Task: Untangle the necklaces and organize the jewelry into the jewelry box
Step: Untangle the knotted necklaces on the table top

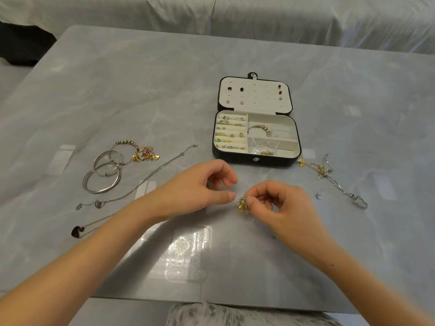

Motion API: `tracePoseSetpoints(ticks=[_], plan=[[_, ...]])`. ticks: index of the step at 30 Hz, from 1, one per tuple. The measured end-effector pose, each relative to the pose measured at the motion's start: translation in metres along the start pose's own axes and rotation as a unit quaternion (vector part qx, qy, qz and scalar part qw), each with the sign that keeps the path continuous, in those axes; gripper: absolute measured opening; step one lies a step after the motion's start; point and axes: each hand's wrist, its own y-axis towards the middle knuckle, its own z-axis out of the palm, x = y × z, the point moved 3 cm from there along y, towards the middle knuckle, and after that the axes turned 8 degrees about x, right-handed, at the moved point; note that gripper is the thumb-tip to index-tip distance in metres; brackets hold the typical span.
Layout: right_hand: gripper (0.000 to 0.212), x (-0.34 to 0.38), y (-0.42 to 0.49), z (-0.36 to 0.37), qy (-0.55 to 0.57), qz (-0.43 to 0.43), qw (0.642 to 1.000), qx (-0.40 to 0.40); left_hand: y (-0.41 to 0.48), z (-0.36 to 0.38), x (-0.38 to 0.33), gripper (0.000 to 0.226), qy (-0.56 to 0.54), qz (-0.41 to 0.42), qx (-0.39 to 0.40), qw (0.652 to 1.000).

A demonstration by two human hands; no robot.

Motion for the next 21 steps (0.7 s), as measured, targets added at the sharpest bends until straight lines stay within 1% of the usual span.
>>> tracePoseSetpoints(ticks=[2,3,5,7,9,11,12,14,15,17,21], plan=[[0.017,-0.001,0.000,0.000,0.001,0.008,1.000,-0.016,-0.005,0.002,-0.001,0.010,0.045,0.013,-0.057,0.997],[0.015,-0.002,0.000,0.000,0.000,0.011,1.000,-0.024,-0.008,0.004,-0.002,0.007,0.063,0.013,-0.072,0.995],[0.014,-0.002,0.001,0.001,-0.001,0.011,0.999,-0.037,-0.012,0.010,-0.002,0.006,0.083,0.012,-0.083,0.993],[0.018,-0.001,0.000,0.003,-0.011,-0.001,0.999,-0.043,-0.015,0.016,-0.001,0.006,0.076,0.022,-0.092,0.993],[0.023,0.001,0.000,0.006,-0.044,-0.022,0.998,-0.049,-0.015,0.020,0.001,0.005,0.059,0.031,-0.106,0.992],[0.023,-0.001,0.000,0.009,-0.093,-0.042,0.992,-0.072,-0.014,0.022,0.003,0.005,0.049,0.035,-0.122,0.991],[0.020,-0.002,0.000,0.010,-0.118,-0.053,0.988,-0.088,-0.014,0.022,0.003,0.006,0.045,0.036,-0.129,0.990],[0.006,-0.004,0.001,0.013,-0.166,-0.079,0.977,-0.110,-0.013,0.022,0.005,0.008,0.041,0.032,-0.138,0.989],[0.006,-0.005,0.002,0.014,-0.190,-0.091,0.970,-0.118,-0.013,0.023,0.006,0.008,0.044,0.030,-0.140,0.989],[0.017,-0.006,0.003,0.017,-0.224,-0.116,0.959,-0.129,-0.012,0.024,0.008,0.008,0.054,0.028,-0.147,0.987],[0.019,-0.008,0.006,0.018,-0.263,-0.136,0.944,-0.144,-0.011,0.027,0.009,0.008,0.067,0.027,-0.161,0.984]])
